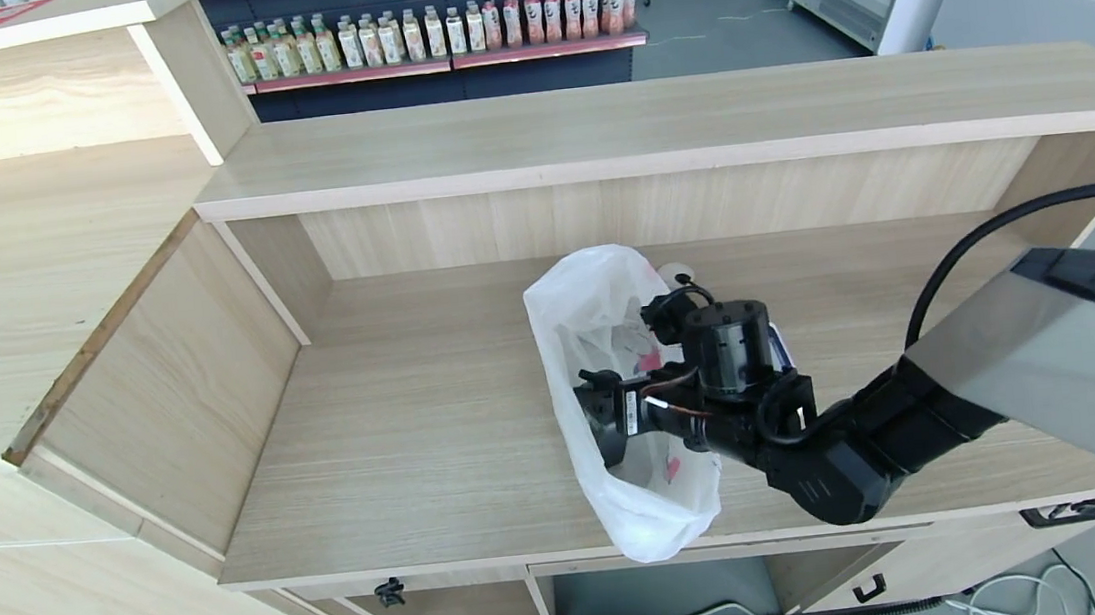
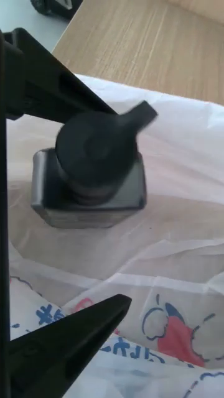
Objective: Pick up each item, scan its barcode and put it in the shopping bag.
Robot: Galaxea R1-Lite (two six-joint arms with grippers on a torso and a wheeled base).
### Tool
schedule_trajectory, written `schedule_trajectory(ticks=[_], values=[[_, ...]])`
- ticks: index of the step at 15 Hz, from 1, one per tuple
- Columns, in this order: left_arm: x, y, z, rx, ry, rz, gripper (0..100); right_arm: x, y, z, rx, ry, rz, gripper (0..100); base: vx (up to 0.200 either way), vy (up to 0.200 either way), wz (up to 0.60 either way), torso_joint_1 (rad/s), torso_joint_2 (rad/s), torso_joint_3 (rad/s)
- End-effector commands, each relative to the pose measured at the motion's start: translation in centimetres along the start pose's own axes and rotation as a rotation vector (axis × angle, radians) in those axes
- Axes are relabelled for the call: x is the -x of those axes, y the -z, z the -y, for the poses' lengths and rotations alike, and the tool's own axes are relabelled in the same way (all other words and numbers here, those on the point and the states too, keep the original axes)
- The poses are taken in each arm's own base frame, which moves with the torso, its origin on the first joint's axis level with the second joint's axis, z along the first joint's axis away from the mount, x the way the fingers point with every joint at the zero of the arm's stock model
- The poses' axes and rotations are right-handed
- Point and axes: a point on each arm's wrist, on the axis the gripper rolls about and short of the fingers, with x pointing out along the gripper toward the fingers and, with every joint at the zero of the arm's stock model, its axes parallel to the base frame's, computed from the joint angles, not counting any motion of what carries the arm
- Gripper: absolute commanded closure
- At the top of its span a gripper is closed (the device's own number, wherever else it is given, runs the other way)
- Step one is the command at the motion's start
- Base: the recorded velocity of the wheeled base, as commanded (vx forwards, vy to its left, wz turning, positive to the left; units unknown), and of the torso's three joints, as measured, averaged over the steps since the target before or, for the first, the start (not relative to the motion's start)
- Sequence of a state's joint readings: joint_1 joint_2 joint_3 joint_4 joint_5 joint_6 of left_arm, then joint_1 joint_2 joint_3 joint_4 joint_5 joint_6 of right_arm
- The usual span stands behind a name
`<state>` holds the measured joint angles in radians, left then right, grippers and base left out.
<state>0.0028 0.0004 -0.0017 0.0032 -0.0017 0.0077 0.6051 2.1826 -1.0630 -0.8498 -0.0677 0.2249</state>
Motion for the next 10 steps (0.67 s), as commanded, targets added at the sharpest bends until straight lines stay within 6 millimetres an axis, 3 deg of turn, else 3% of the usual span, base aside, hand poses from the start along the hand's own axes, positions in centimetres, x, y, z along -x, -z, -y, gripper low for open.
schedule_trajectory(ticks=[1,5,8,10], values=[[0.0,0.0,0.0,0.0,0.0,0.0,0,0.8,-3.5,-0.5,-0.032,-0.022,0.1,0,0.0,0.0,0.0,0.0,0.0,0.0],[0.0,0.0,0.0,0.008,0.0,0.0,0,3.7,-8.4,-1.4,-0.053,-0.036,0.15,0,0.0,0.0,0.0,0.0,0.0,0.0],[0.0,0.0,0.0,0.006,0.0,0.0,0,6.6,-10.6,1.2,-0.071,0.051,0.152,0,0.0,0.0,0.0,0.0,0.0,0.0],[0.0,0.0,0.0,0.008,-0.002,0.0,0,10.3,-9.9,3.6,-0.074,0.192,0.102,0,0.0,0.0,0.0,0.0,0.0,0.0]])
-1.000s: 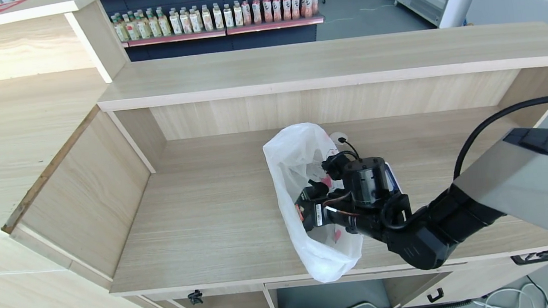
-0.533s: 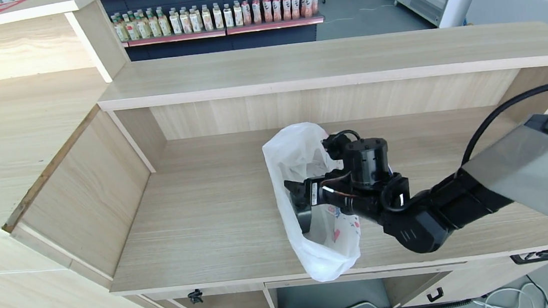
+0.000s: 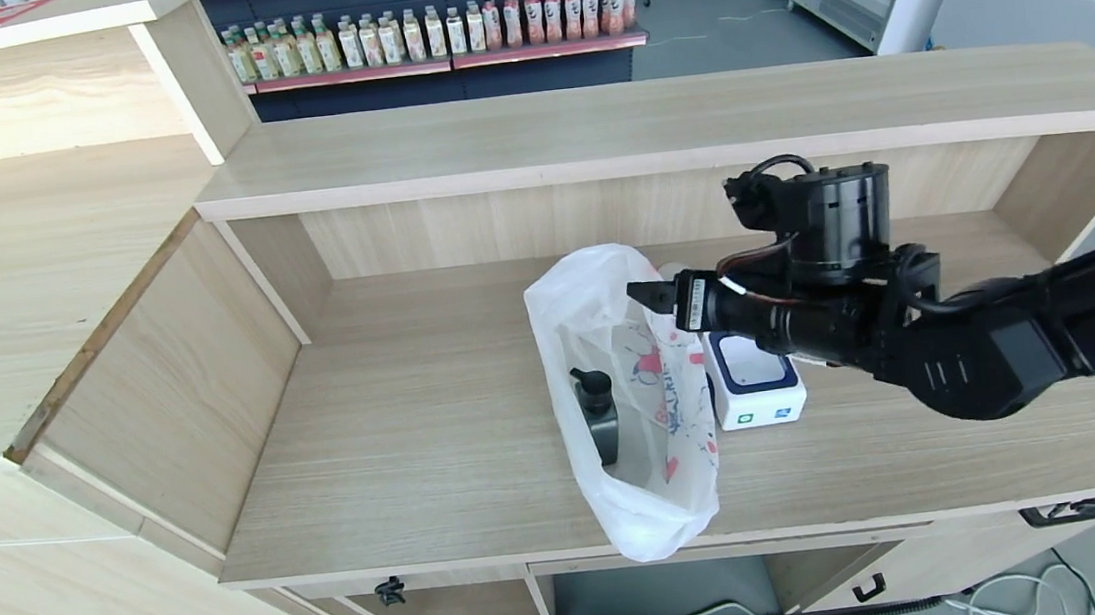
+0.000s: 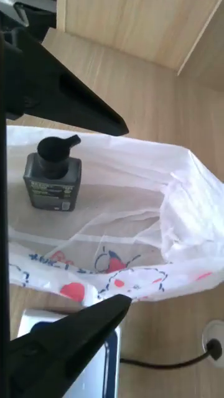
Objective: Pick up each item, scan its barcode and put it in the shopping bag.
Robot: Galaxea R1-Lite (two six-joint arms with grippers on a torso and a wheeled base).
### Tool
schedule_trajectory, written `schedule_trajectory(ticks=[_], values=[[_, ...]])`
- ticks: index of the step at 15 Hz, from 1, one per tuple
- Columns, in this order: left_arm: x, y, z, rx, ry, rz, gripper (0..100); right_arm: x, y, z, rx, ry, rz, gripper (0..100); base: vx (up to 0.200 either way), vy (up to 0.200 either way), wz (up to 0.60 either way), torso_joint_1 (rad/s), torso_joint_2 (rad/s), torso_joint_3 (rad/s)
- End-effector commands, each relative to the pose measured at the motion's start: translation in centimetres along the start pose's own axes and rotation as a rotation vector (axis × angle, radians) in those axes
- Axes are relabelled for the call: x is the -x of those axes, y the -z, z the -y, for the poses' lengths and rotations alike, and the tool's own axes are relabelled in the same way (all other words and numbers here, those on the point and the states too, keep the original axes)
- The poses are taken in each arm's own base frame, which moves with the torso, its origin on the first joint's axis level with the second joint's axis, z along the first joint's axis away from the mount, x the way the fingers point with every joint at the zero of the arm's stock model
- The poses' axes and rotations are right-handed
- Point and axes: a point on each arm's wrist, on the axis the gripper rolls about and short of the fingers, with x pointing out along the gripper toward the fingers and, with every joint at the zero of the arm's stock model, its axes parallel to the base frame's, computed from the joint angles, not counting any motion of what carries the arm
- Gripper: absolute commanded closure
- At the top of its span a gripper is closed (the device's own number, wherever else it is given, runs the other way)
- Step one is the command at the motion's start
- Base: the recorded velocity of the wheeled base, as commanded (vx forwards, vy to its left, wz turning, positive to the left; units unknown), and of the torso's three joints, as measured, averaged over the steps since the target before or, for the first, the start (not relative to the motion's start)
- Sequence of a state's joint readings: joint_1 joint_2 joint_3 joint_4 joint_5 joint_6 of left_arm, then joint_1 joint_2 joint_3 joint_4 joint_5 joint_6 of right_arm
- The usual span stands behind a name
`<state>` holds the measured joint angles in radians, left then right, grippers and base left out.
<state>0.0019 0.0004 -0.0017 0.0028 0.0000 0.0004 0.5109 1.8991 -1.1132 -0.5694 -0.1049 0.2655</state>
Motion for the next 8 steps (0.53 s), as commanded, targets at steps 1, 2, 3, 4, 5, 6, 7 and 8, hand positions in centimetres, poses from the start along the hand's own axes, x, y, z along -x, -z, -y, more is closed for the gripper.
schedule_trajectory(ticks=[1,2,3,4,5,6,7,8], values=[[0.0,0.0,0.0,-0.001,-0.001,0.0,0,5.2,-0.3,2.8,0.015,0.147,-0.008,0,0.0,0.0,0.0,0.0,0.0,0.0],[0.0,0.0,0.0,-0.001,-0.001,0.0,0,7.3,1.1,3.6,0.043,0.21,-0.04,0,0.0,0.0,0.0,0.0,0.0,0.0],[0.0,0.0,0.0,-0.001,-0.001,0.0,0,8.6,2.0,4.0,0.053,0.247,-0.064,0,0.0,0.0,0.0,0.0,0.0,0.0],[0.0,0.0,0.0,-0.001,-0.001,0.0,0,10.5,3.3,4.6,0.068,0.301,-0.088,0,0.0,0.0,0.0,0.0,0.0,0.0],[0.0,0.0,0.0,-0.003,-0.001,0.0,0,12.5,4.8,5.2,0.1,0.375,-0.114,0,0.0,-0.2,0.0,-0.007,0.0,0.002],[0.0,0.0,0.0,-0.003,0.002,0.0,0,13.4,5.5,5.7,0.119,0.423,-0.128,0,0.0,-0.2,0.0,0.002,0.0,0.002],[0.0,0.0,0.0,-0.003,-0.001,0.0,0,14.1,5.9,6.1,0.141,0.457,-0.141,0,0.0,-0.2,0.0,0.007,0.0,0.002],[0.0,0.0,0.0,-0.003,-0.001,0.0,0,14.7,6.3,6.4,0.159,0.483,-0.151,0,0.0,-0.2,0.0,0.002,0.0,0.007]])
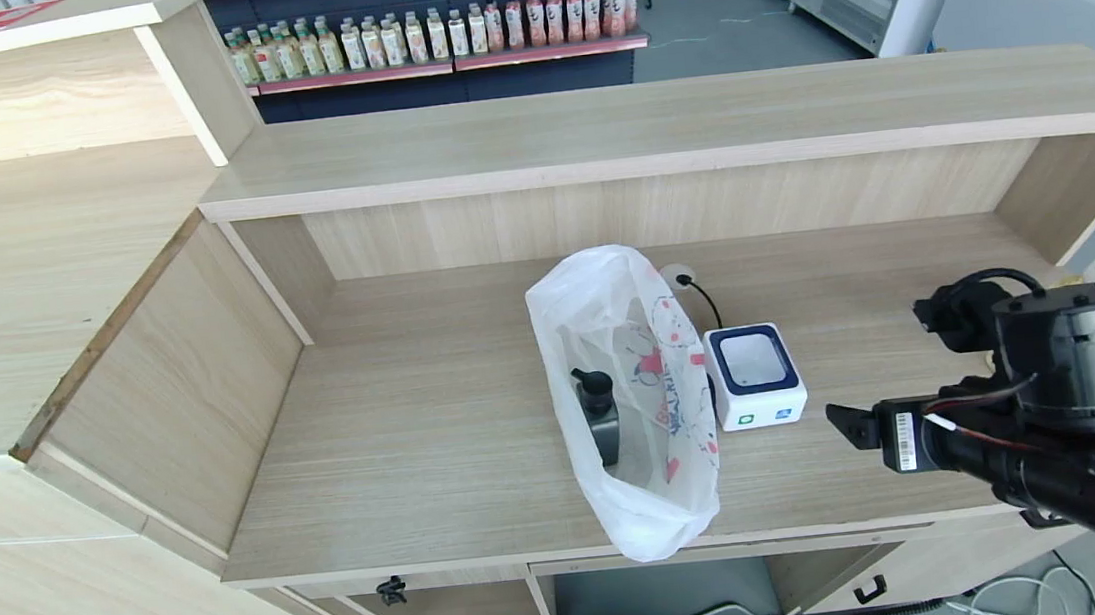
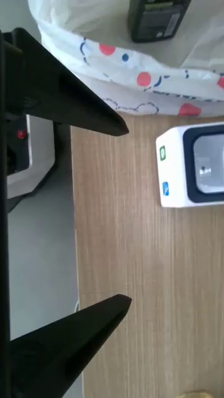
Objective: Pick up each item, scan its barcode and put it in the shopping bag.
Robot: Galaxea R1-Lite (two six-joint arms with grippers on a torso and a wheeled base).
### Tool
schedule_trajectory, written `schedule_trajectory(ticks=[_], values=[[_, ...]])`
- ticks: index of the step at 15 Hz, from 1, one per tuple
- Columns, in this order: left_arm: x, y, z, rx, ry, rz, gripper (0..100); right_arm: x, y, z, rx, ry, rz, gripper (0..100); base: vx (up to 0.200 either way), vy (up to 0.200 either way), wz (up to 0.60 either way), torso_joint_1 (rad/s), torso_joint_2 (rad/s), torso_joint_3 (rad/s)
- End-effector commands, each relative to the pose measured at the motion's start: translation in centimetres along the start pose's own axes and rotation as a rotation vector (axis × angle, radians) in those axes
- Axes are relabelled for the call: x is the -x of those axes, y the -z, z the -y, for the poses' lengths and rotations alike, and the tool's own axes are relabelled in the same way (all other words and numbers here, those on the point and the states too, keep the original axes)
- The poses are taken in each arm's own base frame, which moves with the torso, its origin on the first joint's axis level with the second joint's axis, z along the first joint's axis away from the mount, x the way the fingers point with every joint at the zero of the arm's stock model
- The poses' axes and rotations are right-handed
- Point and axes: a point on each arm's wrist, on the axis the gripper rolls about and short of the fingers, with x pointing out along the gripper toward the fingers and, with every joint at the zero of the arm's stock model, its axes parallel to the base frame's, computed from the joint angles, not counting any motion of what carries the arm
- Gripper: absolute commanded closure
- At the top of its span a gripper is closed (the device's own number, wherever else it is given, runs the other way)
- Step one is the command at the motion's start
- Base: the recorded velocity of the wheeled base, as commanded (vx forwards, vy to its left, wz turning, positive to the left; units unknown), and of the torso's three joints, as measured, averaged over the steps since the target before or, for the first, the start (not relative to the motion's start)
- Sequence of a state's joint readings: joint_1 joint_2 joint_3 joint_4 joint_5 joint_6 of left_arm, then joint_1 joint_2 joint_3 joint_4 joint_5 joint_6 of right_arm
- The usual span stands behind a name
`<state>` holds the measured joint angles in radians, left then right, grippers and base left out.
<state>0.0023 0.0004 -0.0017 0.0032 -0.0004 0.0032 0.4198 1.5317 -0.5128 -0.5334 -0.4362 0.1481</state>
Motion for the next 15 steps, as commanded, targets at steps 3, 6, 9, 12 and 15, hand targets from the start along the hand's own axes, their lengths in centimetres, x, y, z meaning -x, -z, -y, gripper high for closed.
schedule_trajectory(ticks=[3,6,9,12,15], values=[[0.0,0.0,0.0,-0.001,-0.001,0.0,0,2.05,0.26,1.76,-0.016,0.035,0.036,0,0.0,-0.2,0.0,0.006,0.0,0.007],[0.0,0.0,0.0,-0.001,0.0,0.0,0,1.99,0.61,1.93,-0.012,0.043,0.023,0,0.0,-0.2,0.0,0.001,0.0,0.007],[0.0,0.0,-0.01,0.0,-0.001,0.0,0,1.99,0.6,2.04,-0.013,0.051,0.023,0,0.0,-0.2,0.0,0.002,0.0,0.001],[0.0,0.0,0.0,0.0,-0.003,0.0,0,2.49,0.79,2.28,-0.003,0.056,0.001,0,0.0,-0.2,0.0,0.004,0.0,-0.001],[0.0,0.0,0.0,0.0,-0.003,0.0,0,2.79,0.79,2.37,-0.005,0.054,0.007,0,0.0,-0.2,0.0,0.002,0.01,0.001]])
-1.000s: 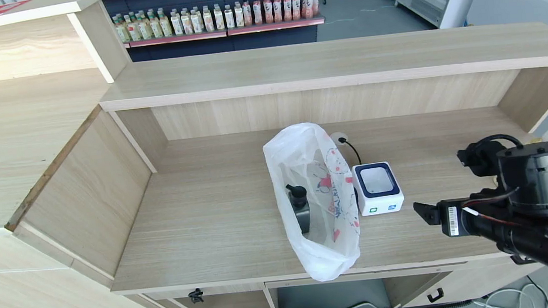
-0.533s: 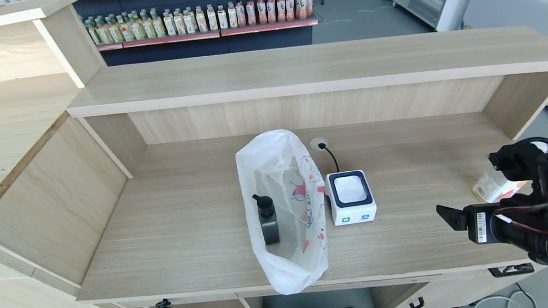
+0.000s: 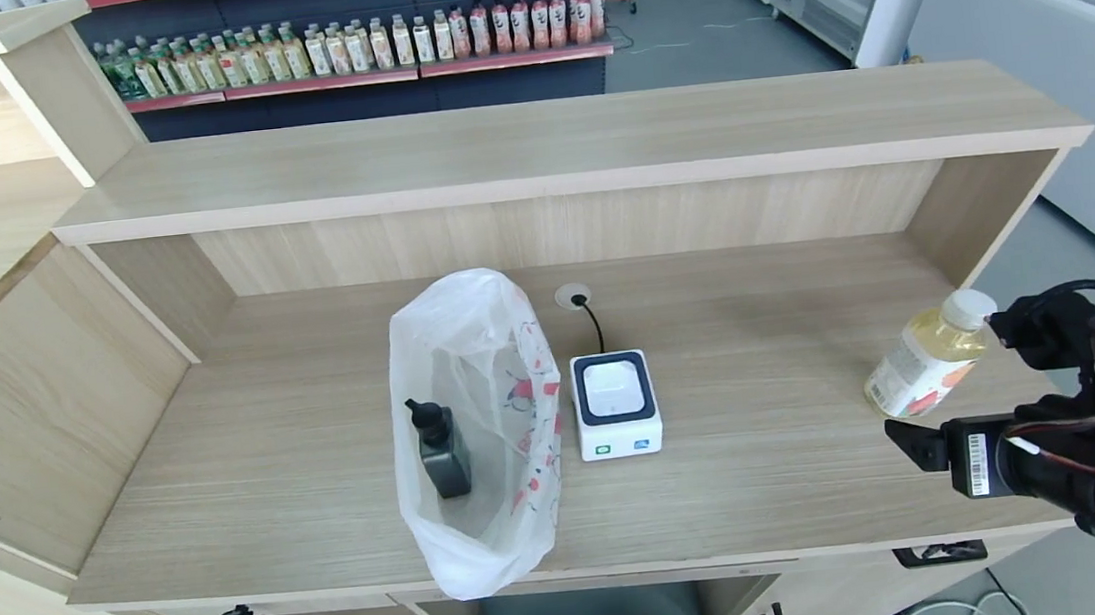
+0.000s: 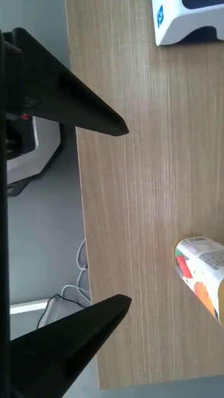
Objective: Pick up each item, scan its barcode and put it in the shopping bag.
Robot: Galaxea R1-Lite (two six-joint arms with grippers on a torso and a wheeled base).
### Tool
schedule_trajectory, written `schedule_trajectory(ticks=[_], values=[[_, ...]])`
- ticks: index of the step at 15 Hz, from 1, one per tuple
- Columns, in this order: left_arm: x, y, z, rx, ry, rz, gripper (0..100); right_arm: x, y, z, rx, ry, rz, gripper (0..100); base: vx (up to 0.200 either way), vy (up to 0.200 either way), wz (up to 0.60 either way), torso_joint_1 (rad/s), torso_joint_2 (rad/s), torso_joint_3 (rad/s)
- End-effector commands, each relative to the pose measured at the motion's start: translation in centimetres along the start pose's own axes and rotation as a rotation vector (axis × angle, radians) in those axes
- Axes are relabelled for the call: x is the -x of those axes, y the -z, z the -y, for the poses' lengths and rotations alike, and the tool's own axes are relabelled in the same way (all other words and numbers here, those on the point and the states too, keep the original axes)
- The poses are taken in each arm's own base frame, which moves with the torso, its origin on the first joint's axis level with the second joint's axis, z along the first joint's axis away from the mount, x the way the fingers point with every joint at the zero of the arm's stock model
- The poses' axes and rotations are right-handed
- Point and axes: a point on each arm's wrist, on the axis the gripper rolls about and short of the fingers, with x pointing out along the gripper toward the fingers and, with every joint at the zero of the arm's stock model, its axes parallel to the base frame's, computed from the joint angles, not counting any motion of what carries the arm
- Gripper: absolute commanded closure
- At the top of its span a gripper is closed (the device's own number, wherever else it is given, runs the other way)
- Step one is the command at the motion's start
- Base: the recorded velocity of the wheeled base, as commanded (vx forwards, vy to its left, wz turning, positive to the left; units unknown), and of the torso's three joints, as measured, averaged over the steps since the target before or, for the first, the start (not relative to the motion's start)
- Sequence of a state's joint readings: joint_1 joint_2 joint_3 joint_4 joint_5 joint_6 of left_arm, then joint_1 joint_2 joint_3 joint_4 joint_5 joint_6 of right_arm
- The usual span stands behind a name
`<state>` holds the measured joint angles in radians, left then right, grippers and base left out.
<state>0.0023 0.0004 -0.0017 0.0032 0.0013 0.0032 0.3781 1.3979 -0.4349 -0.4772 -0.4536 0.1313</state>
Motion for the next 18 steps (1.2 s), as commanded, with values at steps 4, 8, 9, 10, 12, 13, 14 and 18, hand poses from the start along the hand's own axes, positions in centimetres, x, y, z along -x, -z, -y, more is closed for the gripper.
schedule_trajectory(ticks=[4,8,9,10,12,13,14,18], values=[[0.0,0.0,0.0,-0.001,-0.001,0.0,0,1.1,0.1,0.6,0.024,0.007,-0.019,0,0.0,-0.2,0.0,0.006,0.0,0.001],[0.0,0.0,0.0,0.0,-0.001,0.0,0,2.0,0.3,1.1,0.035,0.038,-0.024,0,0.0,-0.2,0.0,0.004,0.0,0.005],[0.0,0.0,0.0,0.0,0.001,0.0,0,2.0,0.4,1.1,0.036,0.039,-0.026,0,0.0,-0.2,0.0,0.002,0.01,0.007],[0.0,0.0,0.0,0.0,0.001,0.0,0,2.0,0.6,1.1,0.04,0.044,-0.031,0,0.0,-0.2,0.0,-0.002,0.0,0.002],[0.0,0.0,0.0,0.0,-0.001,0.0,0,2.0,1.1,1.2,0.06,0.073,-0.043,0,0.0,-0.2,0.0,0.002,0.0,0.005],[0.0,0.0,0.0,0.002,0.001,0.0,0,2.1,1.2,1.2,0.07,0.069,-0.046,0,0.0,-0.2,0.0,-0.002,0.01,0.002],[0.0,0.0,0.0,0.0,-0.001,0.0,0,2.1,1.1,1.0,0.071,0.053,-0.042,0,0.0,-0.2,0.0,0.002,0.0,0.007],[0.0,0.0,0.0,0.002,-0.001,0.0,0,2.1,0.7,-0.7,0.092,-0.104,-0.038,0,0.0,0.0,0.0,0.0,0.0,0.0]])
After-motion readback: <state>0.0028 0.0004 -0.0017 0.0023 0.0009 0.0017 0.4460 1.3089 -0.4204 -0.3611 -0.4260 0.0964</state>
